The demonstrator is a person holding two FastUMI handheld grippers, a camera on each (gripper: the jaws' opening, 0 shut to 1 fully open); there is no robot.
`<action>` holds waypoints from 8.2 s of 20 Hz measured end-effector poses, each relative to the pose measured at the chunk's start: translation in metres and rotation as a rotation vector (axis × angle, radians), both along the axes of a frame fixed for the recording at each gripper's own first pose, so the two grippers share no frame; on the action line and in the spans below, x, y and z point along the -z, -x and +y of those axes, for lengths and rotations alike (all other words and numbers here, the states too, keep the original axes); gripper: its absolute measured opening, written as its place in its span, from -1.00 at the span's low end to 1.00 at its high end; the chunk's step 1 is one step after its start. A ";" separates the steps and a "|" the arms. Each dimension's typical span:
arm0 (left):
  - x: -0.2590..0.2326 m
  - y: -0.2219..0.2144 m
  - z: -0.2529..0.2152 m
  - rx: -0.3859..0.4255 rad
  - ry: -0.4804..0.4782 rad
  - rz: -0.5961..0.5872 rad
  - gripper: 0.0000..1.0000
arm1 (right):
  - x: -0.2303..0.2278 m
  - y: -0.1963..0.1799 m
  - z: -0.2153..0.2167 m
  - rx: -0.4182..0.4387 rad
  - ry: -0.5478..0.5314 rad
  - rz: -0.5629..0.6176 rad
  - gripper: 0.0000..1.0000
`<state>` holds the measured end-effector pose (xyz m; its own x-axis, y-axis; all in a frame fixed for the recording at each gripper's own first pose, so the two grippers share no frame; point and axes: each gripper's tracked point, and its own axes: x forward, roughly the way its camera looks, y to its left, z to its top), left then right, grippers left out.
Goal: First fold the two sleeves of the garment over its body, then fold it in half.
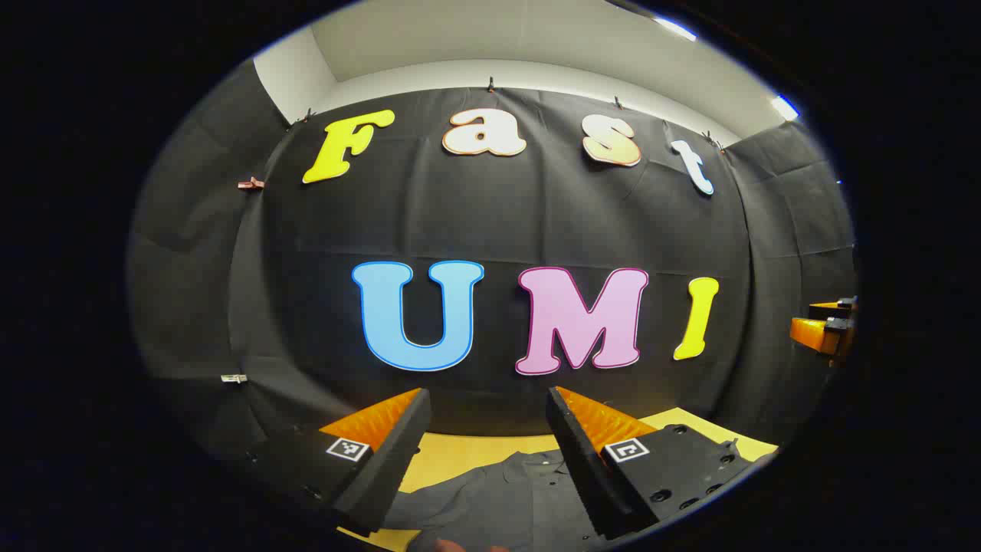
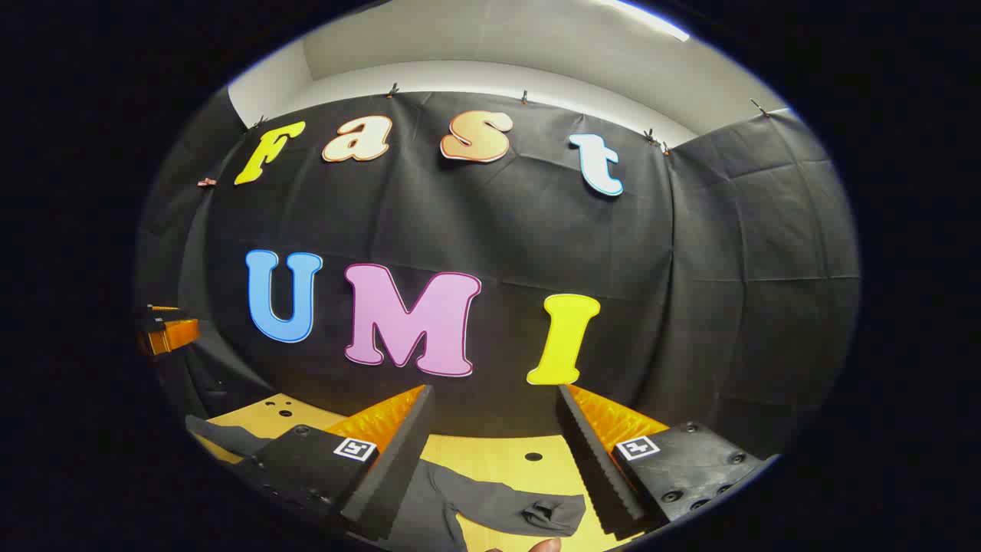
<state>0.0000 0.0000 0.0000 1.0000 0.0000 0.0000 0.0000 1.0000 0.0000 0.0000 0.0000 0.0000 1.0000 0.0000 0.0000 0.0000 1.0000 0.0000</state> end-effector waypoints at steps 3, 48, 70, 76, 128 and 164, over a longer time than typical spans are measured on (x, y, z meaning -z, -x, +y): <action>0.005 -0.003 -0.004 0.006 0.006 0.011 0.92 | 0.001 -0.001 0.002 -0.009 0.016 0.003 0.90; 0.067 -0.021 -0.024 -0.183 0.010 0.248 0.92 | 0.405 -0.084 -0.111 0.005 -0.014 0.686 0.96; 0.083 0.023 -0.007 -0.315 -0.024 0.306 0.92 | 0.503 -0.074 -0.096 -0.037 -0.075 0.929 0.12; 0.099 0.035 0.041 -0.321 -0.037 0.312 0.92 | 0.443 -0.088 -0.107 0.064 -0.148 0.804 -0.84; 0.460 0.056 0.381 -0.314 0.084 0.810 0.88 | 0.298 -0.061 0.405 -0.465 -0.109 0.628 -0.84; 0.217 -0.027 0.251 -0.119 0.098 0.410 -0.84 | 0.285 0.023 0.338 -0.530 -0.281 0.679 0.93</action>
